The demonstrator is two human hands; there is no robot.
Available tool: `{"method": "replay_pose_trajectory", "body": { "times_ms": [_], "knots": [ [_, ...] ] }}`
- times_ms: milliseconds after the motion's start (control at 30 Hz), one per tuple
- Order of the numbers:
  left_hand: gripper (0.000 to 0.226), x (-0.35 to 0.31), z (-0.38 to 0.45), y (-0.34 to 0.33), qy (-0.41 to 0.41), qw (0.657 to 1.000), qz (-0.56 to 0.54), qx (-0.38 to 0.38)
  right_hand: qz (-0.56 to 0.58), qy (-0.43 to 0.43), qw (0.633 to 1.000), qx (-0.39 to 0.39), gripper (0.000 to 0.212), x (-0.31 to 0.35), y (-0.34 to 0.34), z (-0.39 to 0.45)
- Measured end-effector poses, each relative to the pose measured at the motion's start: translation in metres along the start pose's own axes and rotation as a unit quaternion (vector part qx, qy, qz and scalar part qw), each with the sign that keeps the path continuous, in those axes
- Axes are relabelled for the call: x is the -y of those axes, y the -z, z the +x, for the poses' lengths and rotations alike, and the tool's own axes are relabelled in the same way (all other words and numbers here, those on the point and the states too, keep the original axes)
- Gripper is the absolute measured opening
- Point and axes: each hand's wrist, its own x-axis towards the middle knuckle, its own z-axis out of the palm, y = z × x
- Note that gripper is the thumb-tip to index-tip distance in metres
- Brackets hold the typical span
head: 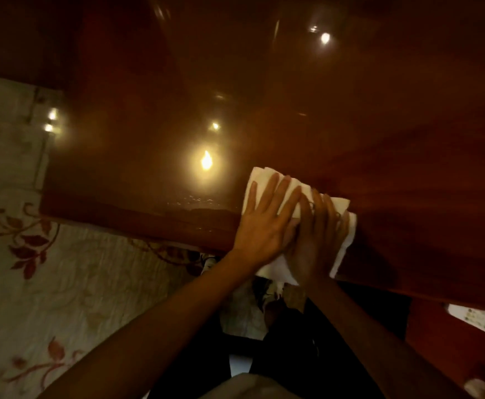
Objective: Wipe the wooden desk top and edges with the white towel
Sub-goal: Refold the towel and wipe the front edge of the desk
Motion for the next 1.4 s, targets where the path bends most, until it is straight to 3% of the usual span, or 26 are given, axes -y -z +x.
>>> {"method": "replay_pose_trajectory", "body": {
  "times_ms": [233, 400, 767, 1133, 1400],
  "knots": [
    [0.056, 0.109, -0.036, 0.033, 0.053, 0.998, 0.026, -0.037, 0.029, 0.032, 0.999, 0.012, 0.040, 0.123, -0.012, 0.019],
    [0.059, 0.176, -0.057, 0.051, 0.086, 0.994, 0.017, -0.061, 0.076, 0.084, 0.993, 0.033, 0.047, 0.191, -0.020, 0.024],
    [0.063, 0.266, -0.085, 0.079, 0.131, 0.985, 0.002, -0.113, 0.105, 0.100, 0.987, 0.063, 0.045, 0.295, -0.024, 0.040],
    [0.058, 0.320, -0.104, 0.093, 0.224, 0.955, -0.061, -0.186, 0.047, 0.220, 0.958, 0.176, 0.054, 0.357, -0.026, 0.063],
    [0.053, 0.295, -0.104, 0.092, 0.269, 0.938, -0.027, -0.215, 0.048, 0.291, 0.941, 0.166, 0.057, 0.338, -0.028, 0.070]
  ]
}}
